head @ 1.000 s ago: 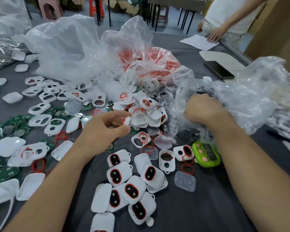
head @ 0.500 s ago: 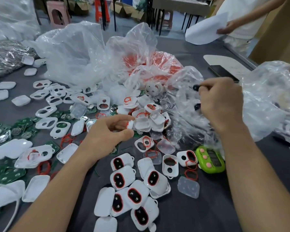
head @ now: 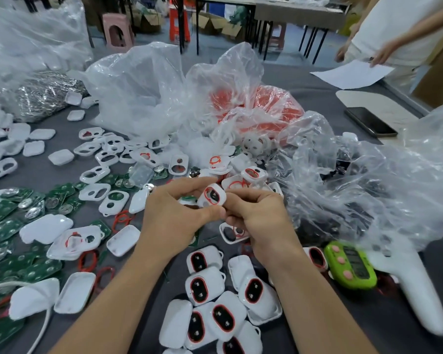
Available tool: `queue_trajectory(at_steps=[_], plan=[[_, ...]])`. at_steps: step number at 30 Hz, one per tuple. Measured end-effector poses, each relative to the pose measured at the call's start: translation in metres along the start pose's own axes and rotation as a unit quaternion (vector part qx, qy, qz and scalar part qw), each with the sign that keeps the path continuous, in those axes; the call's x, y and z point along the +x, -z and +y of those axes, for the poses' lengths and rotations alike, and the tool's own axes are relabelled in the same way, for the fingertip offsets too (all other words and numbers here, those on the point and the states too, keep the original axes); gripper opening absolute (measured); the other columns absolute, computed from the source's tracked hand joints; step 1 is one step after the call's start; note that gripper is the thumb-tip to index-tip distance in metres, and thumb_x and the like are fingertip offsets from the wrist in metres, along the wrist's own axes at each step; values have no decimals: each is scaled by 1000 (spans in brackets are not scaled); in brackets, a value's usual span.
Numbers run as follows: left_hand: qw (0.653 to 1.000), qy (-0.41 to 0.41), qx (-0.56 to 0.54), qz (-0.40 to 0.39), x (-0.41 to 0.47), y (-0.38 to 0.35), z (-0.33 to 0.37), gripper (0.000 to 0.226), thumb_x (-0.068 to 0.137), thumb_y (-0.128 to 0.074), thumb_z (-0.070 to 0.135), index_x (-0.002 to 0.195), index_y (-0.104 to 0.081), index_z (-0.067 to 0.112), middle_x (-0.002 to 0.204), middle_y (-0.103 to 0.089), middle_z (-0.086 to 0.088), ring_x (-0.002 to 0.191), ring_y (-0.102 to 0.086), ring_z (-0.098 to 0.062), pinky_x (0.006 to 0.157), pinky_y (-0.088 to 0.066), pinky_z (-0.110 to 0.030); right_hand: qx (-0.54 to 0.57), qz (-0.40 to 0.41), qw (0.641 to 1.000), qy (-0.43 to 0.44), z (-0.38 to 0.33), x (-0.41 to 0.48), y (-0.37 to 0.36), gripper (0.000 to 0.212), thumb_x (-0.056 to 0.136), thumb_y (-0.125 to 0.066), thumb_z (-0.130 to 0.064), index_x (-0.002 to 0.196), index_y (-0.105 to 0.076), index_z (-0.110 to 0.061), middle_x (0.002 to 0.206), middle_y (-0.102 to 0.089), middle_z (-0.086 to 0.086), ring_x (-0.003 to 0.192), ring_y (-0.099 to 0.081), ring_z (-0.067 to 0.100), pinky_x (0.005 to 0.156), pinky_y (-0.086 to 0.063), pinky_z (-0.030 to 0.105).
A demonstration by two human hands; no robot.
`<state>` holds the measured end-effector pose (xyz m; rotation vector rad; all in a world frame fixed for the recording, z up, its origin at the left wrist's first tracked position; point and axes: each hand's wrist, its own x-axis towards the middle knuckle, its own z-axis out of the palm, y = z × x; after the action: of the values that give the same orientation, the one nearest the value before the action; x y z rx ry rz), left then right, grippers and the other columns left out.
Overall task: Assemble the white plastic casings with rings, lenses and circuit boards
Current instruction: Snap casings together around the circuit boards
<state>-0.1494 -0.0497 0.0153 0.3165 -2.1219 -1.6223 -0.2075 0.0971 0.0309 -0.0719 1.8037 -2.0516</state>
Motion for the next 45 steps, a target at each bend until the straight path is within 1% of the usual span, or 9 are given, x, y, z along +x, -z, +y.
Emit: queue_trajectory(at_steps=[7,13,18,27,32,34,36,40,45], plan=[[997,-31,62,27,-1,-1,3,54,60,-98,16,107,-80,37,105,-72,23,103,-65,7,86,-43,-3,43,-77,995,-47,-1,3,5,23,98,-61,-4,90,-81,-12,91,-79,10,76,-75,13,67,-60,22],[997,-22,61,33,-4,-5,3,45,65,-97,24,100,-78,44,91,-73,19,86,-68,-2,71,-52,-12,38,-68,996,-48,4,5,5,16,91,-71,-2,106,-76,-1,103,-75,24,86,-65,26,87,-58,35],[999,33,-39,-11,-2,-5,4,41,67,-93,17,100,-79,38,88,-79,9,80,-73,-7,71,-59,-23,49,-45,996,-52,5,7,5,5,89,-73,-2,90,-77,-5,80,-74,11,60,-62,12,62,-56,19],[968,136,-200,-66,4,2,0,18,80,-75,0,94,-83,9,93,-79,-13,81,-73,-15,71,-56,-20,24,-69,996,-41,10,13,12,19,85,-77,0,103,-74,2,78,-70,5,62,-59,11,61,-53,17],[972,112,-187,-93,4,3,1,20,82,-74,3,98,-82,9,97,-79,-13,88,-74,-16,77,-57,-21,61,-73,995,-29,9,10,13,32,63,-84,-15,93,-78,-5,81,-73,7,64,-64,12,64,-56,19],[984,86,-130,-84,4,3,1,24,87,-73,-1,94,-84,19,92,-80,-9,85,-74,-14,77,-57,-21,45,-61,997,-11,11,9,9,10,67,-85,-13,75,-81,-17,76,-74,5,65,-66,14,64,-59,22],[995,61,-66,-53,3,2,1,30,88,-74,2,87,-84,30,83,-80,-3,76,-70,-8,72,-55,-19,17,-44,999,18,14,9,6,24,79,-82,-4,67,-80,-24,71,-73,4,64,-67,15,64,-61,25],[998,53,-29,-2,-2,-3,3,26,85,-77,9,85,-82,35,73,-77,4,66,-65,-4,62,-51,-15,-48,-29,997,60,17,9,0,17,91,-75,-8,78,-76,-19,67,-70,2,59,-63,16,66,-60,37],[996,70,-54,32,-4,-8,6,25,80,-82,11,82,-82,36,74,-78,6,67,-70,-6,63,-53,-16,-82,-28,993,84,17,11,1,12,94,-71,-10,85,-74,-17,62,-65,4,53,-57,15,53,-49,26]])
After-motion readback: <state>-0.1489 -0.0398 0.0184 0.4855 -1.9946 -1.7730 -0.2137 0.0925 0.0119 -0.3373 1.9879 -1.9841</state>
